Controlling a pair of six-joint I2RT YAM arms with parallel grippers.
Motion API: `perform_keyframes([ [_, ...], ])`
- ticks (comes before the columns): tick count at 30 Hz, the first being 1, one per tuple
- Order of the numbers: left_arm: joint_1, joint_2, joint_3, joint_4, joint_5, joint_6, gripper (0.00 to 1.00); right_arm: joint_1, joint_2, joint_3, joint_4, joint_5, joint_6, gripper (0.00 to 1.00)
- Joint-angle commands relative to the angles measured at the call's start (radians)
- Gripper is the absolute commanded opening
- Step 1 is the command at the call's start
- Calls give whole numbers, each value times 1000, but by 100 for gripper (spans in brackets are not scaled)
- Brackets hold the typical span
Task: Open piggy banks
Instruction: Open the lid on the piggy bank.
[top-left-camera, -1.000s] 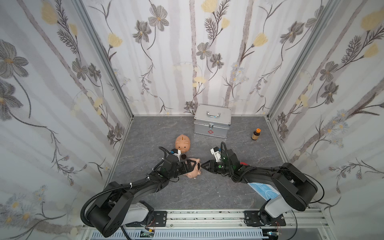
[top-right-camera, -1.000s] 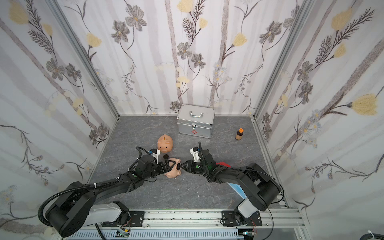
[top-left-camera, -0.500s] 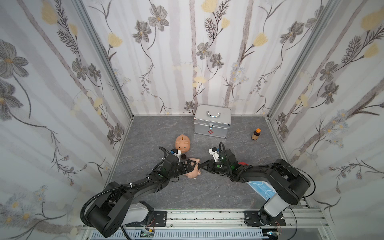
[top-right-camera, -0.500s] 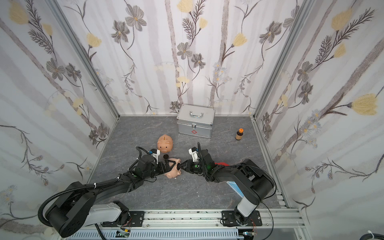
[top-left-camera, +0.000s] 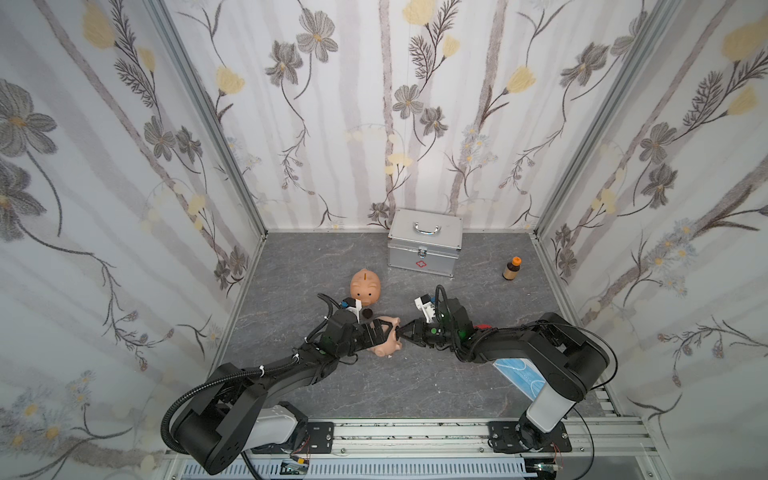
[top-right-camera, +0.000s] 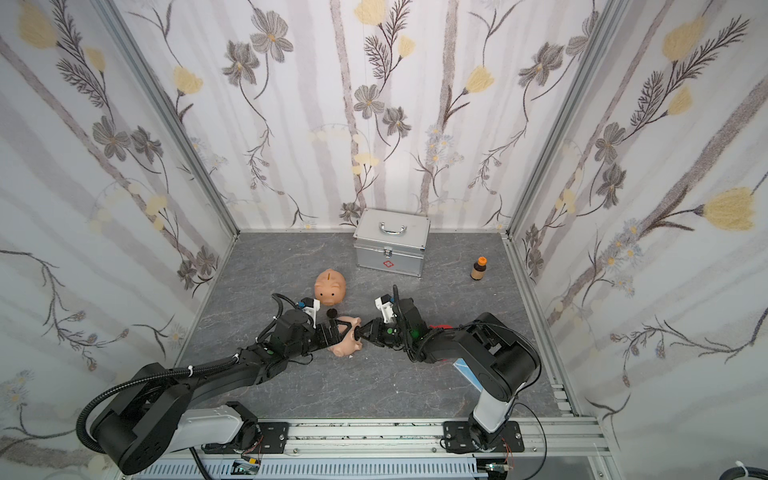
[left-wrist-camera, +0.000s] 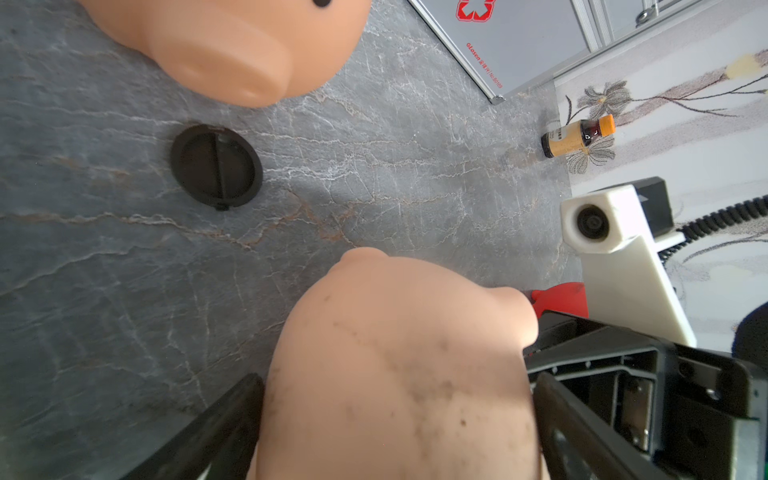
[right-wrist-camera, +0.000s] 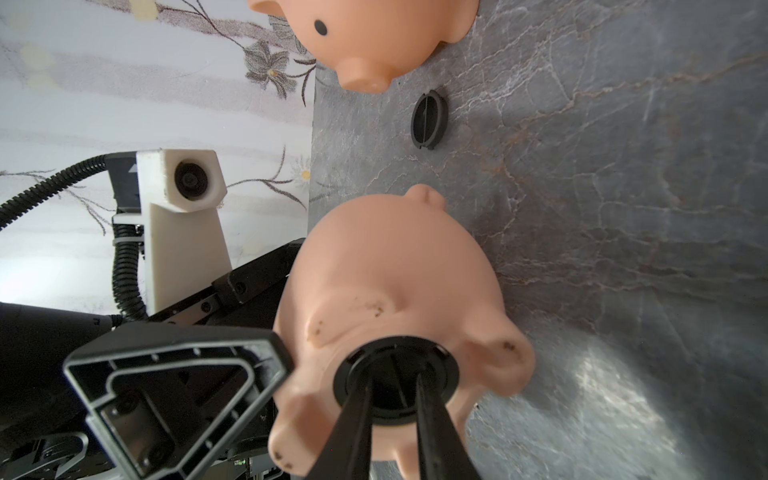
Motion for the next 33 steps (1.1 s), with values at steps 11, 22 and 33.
perform_keyframes([
  [11,1,37,-8,-104,14,-7,100,5,37,24,82,-48,24,22],
  [22,-1,44,1,-103,28,-4,100,16,63,57,17,-34,12,20],
  [33,-12,64,2,-78,33,-16,100,26,87,94,-56,-21,-17,0],
])
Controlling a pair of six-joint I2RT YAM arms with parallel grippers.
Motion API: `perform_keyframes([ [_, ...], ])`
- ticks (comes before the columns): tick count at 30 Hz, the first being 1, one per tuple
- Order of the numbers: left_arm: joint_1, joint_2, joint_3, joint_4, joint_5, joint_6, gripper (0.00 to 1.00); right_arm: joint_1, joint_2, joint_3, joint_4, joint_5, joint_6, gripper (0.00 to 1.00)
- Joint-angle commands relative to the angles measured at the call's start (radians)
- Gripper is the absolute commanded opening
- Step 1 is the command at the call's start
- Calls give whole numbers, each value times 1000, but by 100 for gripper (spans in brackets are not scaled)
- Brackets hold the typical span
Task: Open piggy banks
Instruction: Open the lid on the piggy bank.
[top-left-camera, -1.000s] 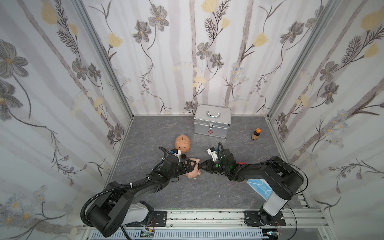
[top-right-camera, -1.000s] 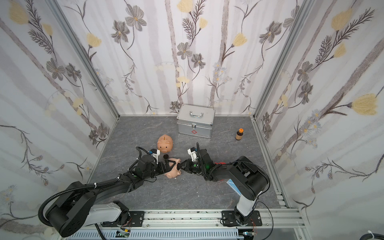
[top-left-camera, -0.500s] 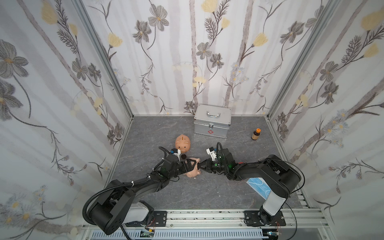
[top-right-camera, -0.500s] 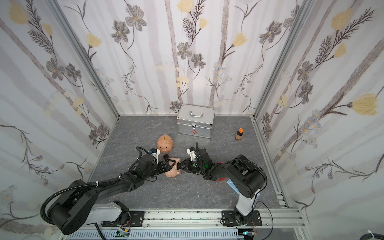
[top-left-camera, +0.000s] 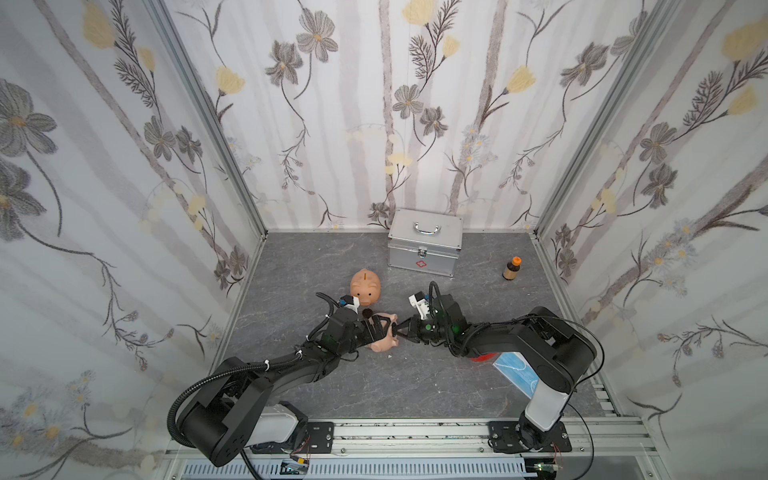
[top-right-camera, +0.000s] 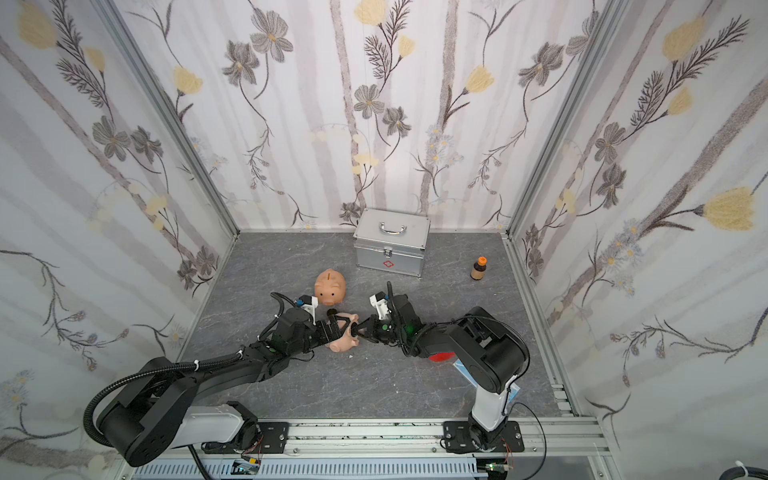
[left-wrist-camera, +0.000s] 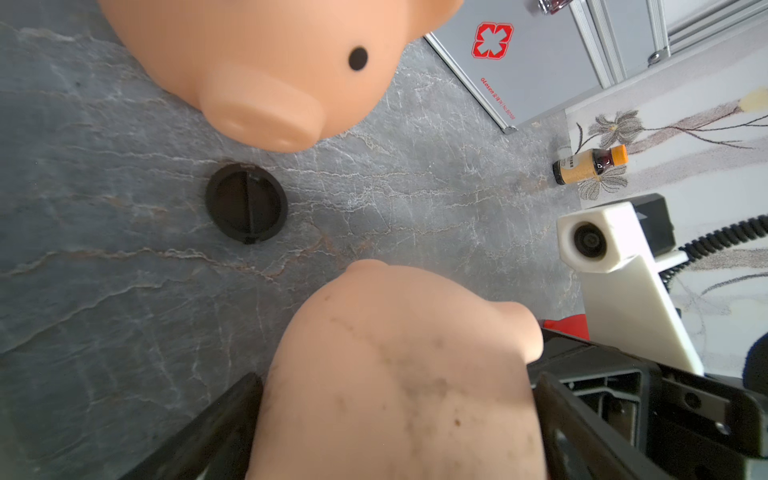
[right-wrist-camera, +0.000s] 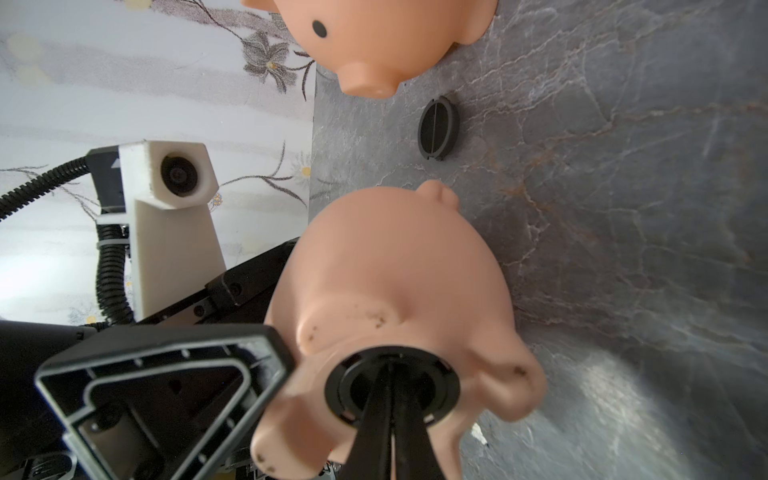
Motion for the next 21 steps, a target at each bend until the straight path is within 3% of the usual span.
perform_keyframes([
  [1,-12,15,-10,-123,88,3,100,15,8,13,-42,6,-11,0],
  [11,-11,20,-14,-107,95,1,100,25,-23,5,-68,59,-111,0],
  [21,-14,21,-12,-109,102,0,100,72,-1,-24,73,77,-226,0],
])
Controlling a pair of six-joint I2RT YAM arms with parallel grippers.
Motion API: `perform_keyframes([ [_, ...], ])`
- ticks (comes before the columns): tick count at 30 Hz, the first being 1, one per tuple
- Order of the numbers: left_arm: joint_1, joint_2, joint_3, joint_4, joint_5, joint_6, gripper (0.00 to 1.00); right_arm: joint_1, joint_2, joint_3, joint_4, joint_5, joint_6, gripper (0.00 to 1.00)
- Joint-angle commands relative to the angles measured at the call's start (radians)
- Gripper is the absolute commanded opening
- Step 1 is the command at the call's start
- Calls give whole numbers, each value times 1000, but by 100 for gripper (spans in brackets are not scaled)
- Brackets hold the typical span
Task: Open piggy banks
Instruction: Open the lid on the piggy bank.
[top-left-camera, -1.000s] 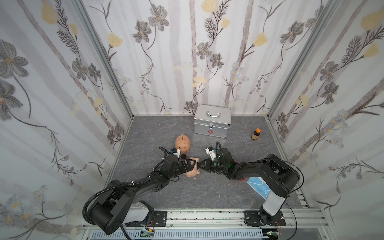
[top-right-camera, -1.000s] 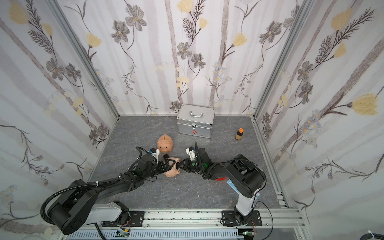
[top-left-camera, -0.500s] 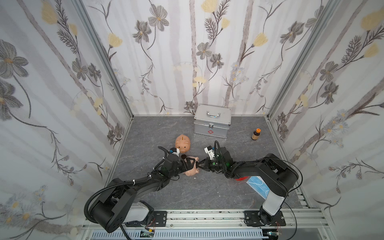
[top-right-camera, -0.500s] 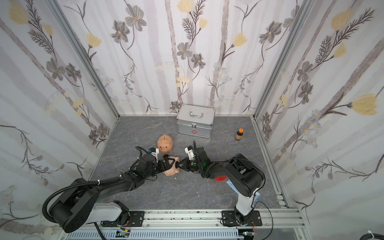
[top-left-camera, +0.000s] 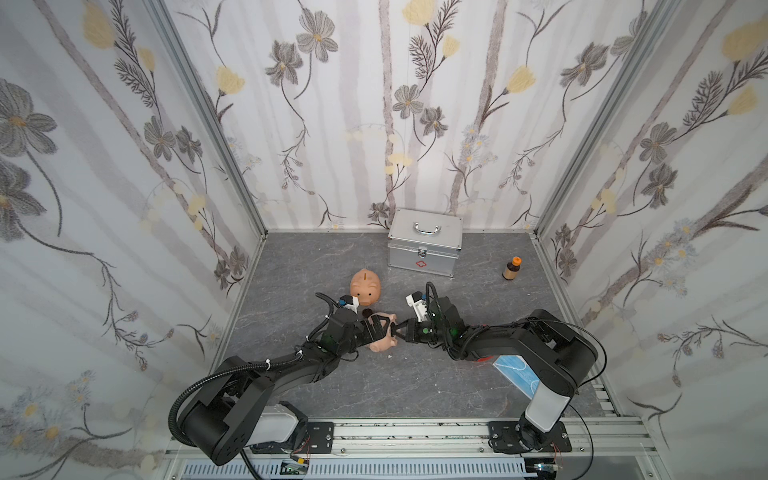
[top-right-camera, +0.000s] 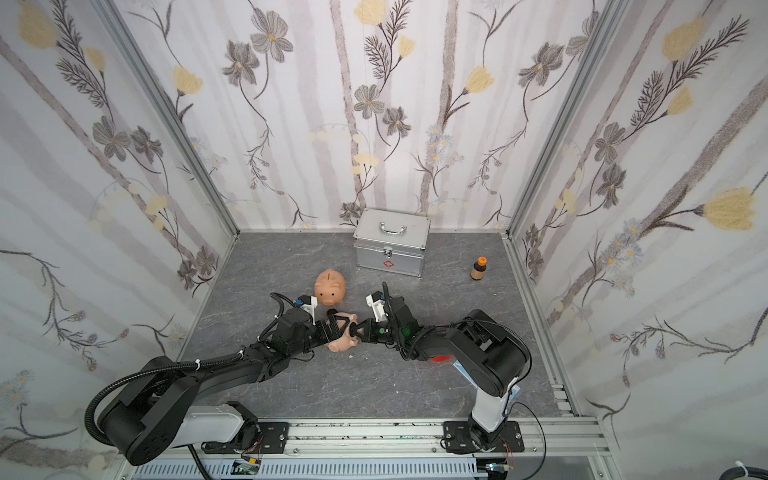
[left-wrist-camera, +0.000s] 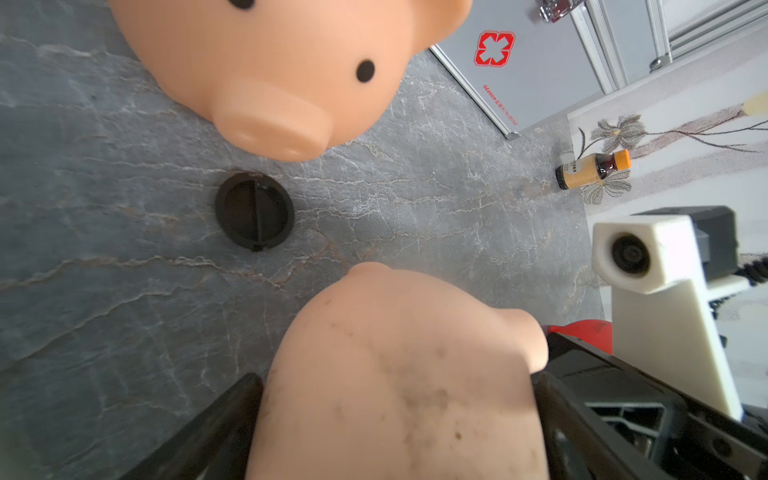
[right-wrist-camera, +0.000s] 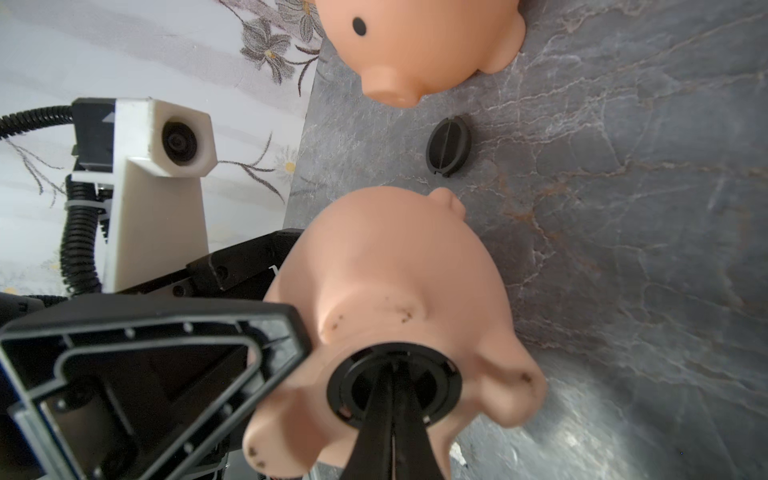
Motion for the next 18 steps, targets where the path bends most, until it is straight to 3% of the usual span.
perform_keyframes([
  [1,-12,15,-6,-132,123,-1,100,23,13,-11,59,-28,-68,0],
  [10,-11,11,-13,-126,128,1,100,25,21,-24,106,2,-146,0],
  [18,-12,13,-10,-127,134,4,100,25,15,-89,303,11,-168,0],
])
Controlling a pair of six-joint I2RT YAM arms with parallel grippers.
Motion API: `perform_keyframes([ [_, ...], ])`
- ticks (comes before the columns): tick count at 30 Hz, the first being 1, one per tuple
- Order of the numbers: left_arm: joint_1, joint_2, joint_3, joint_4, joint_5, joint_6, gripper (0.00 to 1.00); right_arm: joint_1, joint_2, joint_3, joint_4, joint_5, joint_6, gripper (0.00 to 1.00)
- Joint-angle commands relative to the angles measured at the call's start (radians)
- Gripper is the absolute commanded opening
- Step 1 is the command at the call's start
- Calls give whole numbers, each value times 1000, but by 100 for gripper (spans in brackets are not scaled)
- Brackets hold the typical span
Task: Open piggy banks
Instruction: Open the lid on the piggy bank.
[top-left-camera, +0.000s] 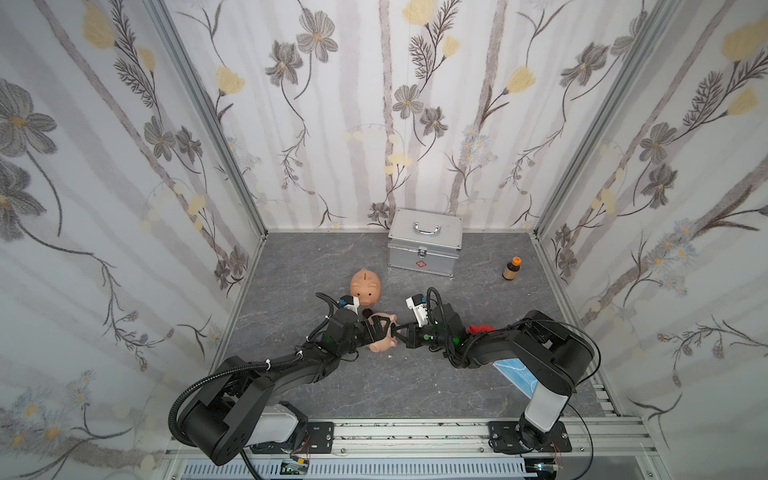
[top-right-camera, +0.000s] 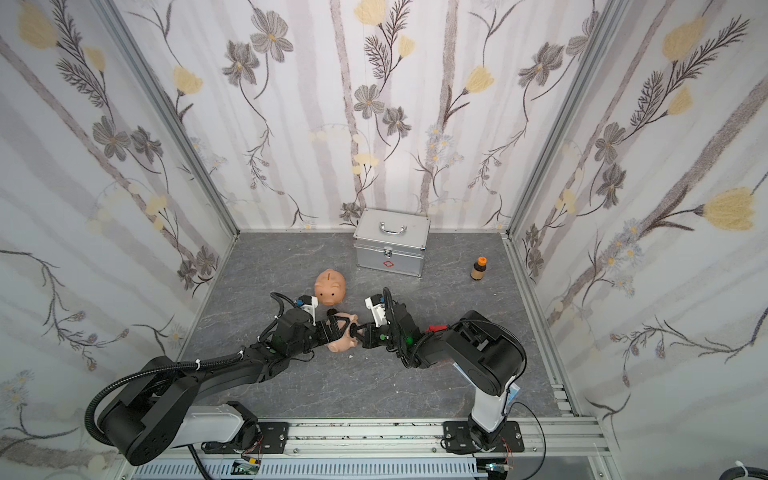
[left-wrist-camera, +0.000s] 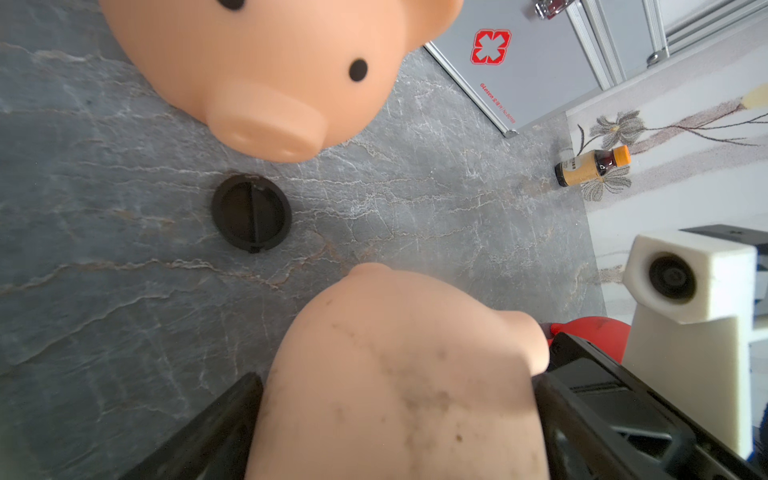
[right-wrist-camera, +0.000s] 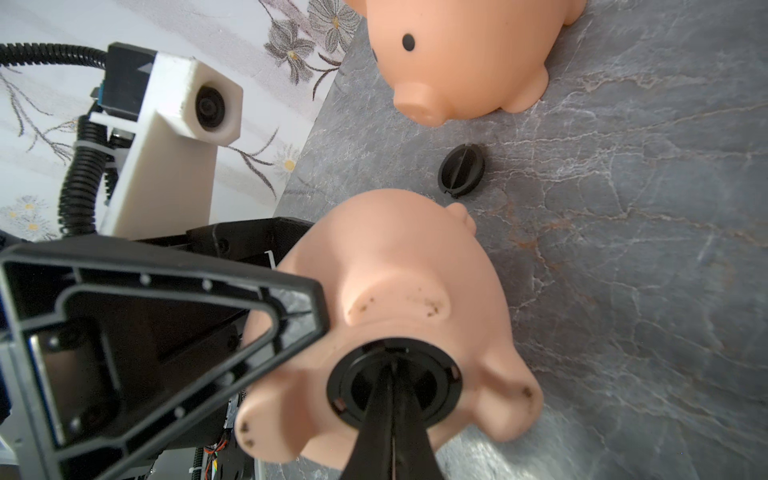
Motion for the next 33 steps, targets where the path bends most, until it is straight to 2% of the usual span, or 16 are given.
perform_keyframes([
  [1,-11,14,-4,-132,126,-14,100,8,6,-10,137,-44,-44,0],
  [6,-10,18,1,-136,129,-6,100,19,33,-5,160,-64,-142,0],
  [16,-10,31,7,-133,132,-4,100,34,10,-45,160,64,-288,0],
  [23,-9,43,15,-131,139,-2,100,39,10,-21,108,27,-387,0],
  [28,-4,55,20,-129,147,-2,100,39,22,-15,143,-20,-437,0],
  [33,-2,53,19,-129,148,0,100,39,28,-27,169,20,-528,0],
])
